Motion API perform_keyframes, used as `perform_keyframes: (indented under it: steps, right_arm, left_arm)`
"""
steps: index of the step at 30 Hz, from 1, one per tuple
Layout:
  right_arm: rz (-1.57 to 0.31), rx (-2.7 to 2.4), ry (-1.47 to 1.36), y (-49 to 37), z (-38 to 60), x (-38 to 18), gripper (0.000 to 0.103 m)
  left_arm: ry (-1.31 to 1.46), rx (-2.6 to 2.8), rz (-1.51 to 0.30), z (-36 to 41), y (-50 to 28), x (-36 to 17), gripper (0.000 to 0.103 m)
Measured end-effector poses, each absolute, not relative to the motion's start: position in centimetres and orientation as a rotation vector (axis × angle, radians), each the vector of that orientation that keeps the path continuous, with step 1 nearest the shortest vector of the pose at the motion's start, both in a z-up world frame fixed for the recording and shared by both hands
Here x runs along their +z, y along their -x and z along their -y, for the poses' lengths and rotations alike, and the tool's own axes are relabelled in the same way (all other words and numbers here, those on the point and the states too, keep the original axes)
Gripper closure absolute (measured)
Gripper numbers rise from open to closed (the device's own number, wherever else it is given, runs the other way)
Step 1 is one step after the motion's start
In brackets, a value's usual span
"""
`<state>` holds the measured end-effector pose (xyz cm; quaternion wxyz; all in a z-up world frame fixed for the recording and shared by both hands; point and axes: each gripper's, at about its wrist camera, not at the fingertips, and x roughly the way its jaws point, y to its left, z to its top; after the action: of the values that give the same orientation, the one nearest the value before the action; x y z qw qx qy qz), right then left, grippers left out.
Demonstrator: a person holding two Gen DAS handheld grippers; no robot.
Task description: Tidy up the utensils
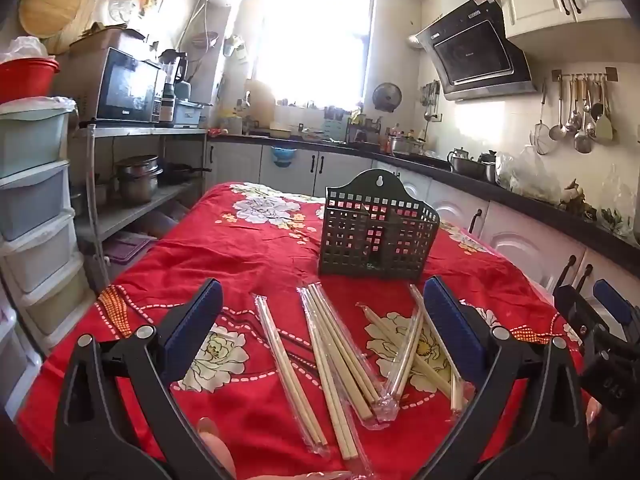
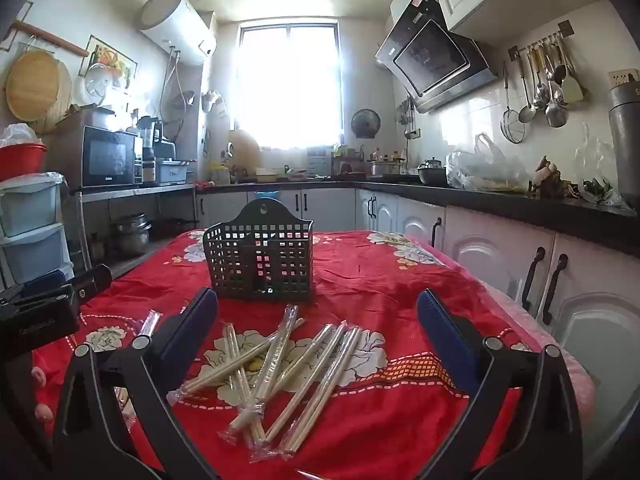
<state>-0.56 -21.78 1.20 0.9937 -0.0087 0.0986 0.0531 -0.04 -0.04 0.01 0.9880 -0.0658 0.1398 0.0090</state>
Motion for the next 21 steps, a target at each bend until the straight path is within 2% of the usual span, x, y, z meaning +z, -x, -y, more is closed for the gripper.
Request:
perform_keyframes:
  steps: [21]
  right_arm:
    - [-0.206,0.110,-0.017,0.62,22.20,1.11,0.006]
  left_arm:
    - [0.131,0.020,-0.278,0.15,0.20,0.44,0.010]
